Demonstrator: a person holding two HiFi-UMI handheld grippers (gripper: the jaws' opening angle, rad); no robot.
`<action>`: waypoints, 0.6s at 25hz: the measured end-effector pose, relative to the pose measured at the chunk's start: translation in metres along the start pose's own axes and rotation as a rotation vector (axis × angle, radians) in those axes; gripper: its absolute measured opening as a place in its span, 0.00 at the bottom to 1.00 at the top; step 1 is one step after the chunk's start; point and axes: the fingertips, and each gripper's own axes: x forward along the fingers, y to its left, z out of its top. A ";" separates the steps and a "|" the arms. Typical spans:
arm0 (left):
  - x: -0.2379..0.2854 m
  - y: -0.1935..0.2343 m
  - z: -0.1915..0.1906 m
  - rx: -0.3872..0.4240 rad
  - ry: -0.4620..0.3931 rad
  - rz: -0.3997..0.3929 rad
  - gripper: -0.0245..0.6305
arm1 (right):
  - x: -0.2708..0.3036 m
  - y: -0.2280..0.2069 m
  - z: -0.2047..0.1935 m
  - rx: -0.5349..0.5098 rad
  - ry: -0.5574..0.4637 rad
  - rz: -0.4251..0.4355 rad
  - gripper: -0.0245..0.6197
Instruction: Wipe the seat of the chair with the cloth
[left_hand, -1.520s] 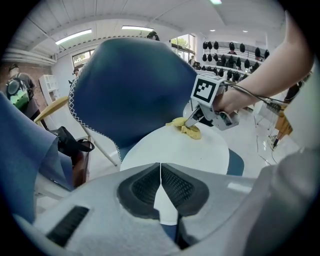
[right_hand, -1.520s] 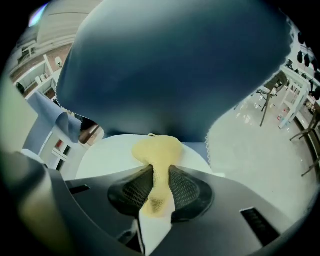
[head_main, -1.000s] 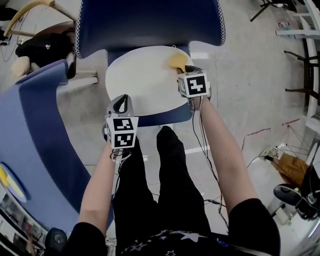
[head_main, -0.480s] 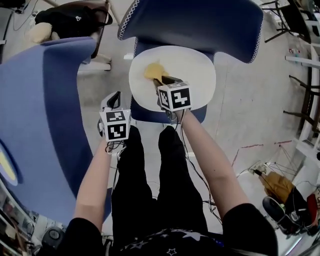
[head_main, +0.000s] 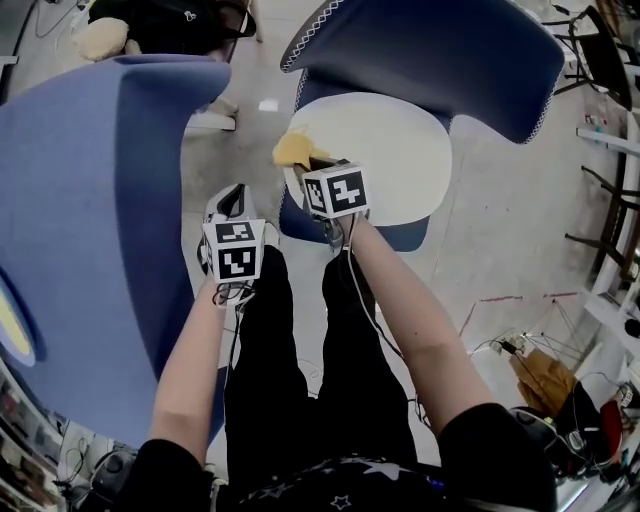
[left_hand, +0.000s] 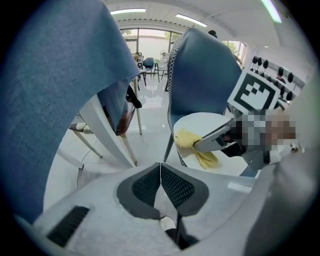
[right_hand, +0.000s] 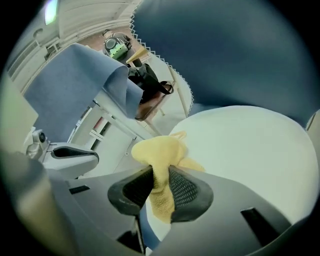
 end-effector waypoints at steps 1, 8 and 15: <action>0.000 -0.001 0.001 -0.010 0.001 -0.003 0.07 | 0.000 -0.003 -0.001 -0.003 0.000 -0.002 0.19; 0.002 -0.027 0.018 0.024 -0.004 -0.029 0.07 | -0.022 -0.038 -0.002 0.071 -0.038 -0.015 0.19; 0.011 -0.070 0.034 0.086 0.008 -0.056 0.07 | -0.058 -0.099 -0.018 0.138 -0.058 -0.080 0.19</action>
